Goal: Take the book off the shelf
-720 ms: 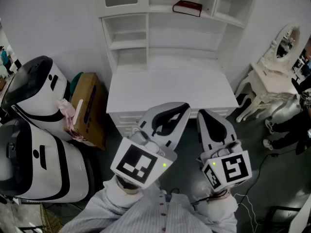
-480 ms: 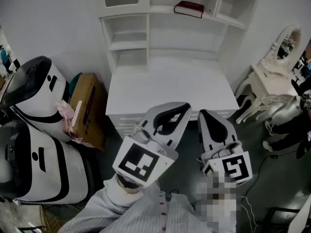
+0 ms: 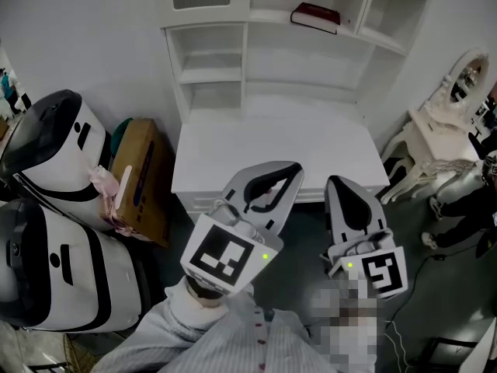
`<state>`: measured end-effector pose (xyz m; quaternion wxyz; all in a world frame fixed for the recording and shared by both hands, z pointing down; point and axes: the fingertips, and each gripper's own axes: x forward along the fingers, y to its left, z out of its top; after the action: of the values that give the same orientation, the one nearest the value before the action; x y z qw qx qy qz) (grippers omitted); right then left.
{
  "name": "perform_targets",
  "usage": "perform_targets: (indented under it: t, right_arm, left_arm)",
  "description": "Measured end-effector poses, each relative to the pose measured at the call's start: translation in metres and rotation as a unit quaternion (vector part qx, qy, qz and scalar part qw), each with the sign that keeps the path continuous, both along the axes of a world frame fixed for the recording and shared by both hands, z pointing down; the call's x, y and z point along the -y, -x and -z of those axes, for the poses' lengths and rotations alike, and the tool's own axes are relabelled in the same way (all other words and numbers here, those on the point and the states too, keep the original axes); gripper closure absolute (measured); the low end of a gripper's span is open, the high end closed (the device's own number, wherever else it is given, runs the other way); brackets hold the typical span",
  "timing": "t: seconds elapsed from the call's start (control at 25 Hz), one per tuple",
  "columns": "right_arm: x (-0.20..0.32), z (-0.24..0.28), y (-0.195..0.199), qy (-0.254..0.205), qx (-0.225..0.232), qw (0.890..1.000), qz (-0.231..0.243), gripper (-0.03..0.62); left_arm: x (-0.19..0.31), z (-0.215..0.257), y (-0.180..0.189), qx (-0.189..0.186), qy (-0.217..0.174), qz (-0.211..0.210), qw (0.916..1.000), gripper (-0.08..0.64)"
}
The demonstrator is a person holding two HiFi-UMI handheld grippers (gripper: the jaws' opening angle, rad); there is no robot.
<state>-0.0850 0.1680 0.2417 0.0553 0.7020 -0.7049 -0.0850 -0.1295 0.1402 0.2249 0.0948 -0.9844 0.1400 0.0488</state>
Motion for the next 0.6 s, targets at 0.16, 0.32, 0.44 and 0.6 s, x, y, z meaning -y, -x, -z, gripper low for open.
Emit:
perform_targets:
  t: [0.16,0.32,0.44,0.6]
  right_arm:
    - [0.018,0.001,-0.002,-0.002,-0.003,1.000,-0.003,0.578]
    - [0.032,0.003,-0.002,-0.001,-0.007,1.000,-0.007,0.578]
    - [0.039,0.003,-0.003,0.003,-0.008,1.000,-0.013,0.578]
    - [0.047,-0.001,-0.010,0.013,-0.006,1.000,-0.018,0.578]
  left_arm:
    - [0.020,-0.002,0.000,0.001,-0.003,0.000,1.0000,0.549]
    - [0.035,-0.005,0.001,0.005,0.000,-0.002,1.0000,0.549]
    - [0.044,-0.008,0.001,0.007,0.004,-0.005,1.0000,0.549]
    - [0.054,-0.011,-0.005,0.008,0.007,-0.008,0.9999,0.549]
